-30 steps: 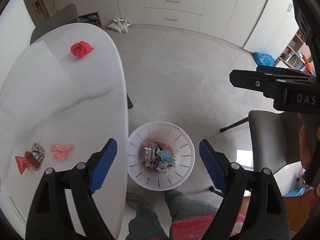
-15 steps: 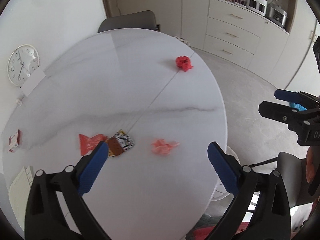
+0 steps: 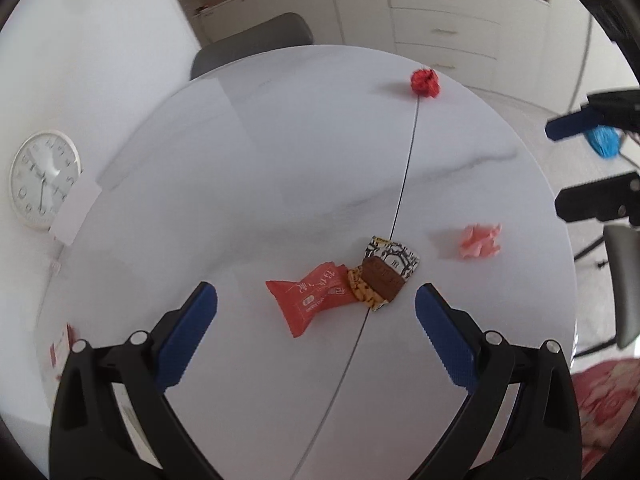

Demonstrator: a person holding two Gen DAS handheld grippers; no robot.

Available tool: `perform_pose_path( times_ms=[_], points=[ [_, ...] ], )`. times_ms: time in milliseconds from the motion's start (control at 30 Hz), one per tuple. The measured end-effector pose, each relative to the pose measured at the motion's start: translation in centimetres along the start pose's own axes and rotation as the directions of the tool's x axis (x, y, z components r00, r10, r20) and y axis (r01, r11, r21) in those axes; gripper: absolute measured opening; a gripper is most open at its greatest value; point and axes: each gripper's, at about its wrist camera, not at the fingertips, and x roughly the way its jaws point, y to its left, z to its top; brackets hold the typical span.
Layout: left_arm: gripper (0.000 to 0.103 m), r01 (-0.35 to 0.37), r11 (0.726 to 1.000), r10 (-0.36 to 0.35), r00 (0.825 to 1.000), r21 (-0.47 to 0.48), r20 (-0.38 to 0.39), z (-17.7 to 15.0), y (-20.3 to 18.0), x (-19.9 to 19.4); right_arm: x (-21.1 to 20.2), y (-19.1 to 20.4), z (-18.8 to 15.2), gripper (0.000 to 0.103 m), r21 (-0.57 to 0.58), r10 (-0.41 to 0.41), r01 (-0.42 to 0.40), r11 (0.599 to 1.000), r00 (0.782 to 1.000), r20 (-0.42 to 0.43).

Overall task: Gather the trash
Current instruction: 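Move both tools back over the snack wrappers on the table, then grasp the red snack wrapper with the left tool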

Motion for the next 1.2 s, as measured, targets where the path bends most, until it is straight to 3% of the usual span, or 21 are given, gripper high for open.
perform_pose_path(
  times_ms=[233, 367, 600, 767, 933, 1067, 1200],
  points=[
    [0.095, 0.137, 0.953, -0.122, 0.990, 0.269, -0.075, -0.2, 1.8, 5.6, 1.9, 0.8, -0.1, 0.100, 0.028, -0.036, 0.038, 0.999, 0.996, -0.086],
    [0.094, 0.211, 0.918, -0.187, 0.977, 0.336, -0.103, 0.2, 2.2, 7.9, 2.8, 0.5, -0.3, 0.100, 0.087, -0.053, 0.063, 0.994, 0.992, -0.114],
    [0.062, 0.312, 0.863, -0.273, 0.950, 0.397, -0.153, 0.0, 2.3, 10.3, 3.6, 0.4, -0.6, 0.100, 0.165, -0.064, 0.088, 0.982, 0.988, -0.143],
    [0.042, 0.353, 0.867, -0.316, 0.935, 0.351, -0.160, -0.6, 3.0, 11.1, 4.1, 1.0, -0.2, 0.100, 0.165, -0.066, 0.091, 0.982, 0.986, -0.151],
    [0.039, 0.363, 0.882, -0.334, 0.931, 0.301, -0.146, -1.7, 3.1, 10.8, 5.7, 2.2, 0.6, 0.100, 0.138, -0.039, 0.061, 0.989, 0.986, -0.159],
    [0.039, 0.347, 0.924, -0.331, 0.936, 0.158, -0.118, -1.8, 4.5, 10.5, 7.7, 3.1, 1.7, 0.100, 0.099, 0.000, 0.017, 0.995, 0.986, -0.167],
    [0.039, 0.267, 0.962, -0.270, 0.961, -0.050, -0.060, -2.2, 6.3, 8.8, 9.9, 4.3, 2.9, 0.100, 0.007, 0.020, -0.019, 1.000, 0.983, -0.183]
  ],
)
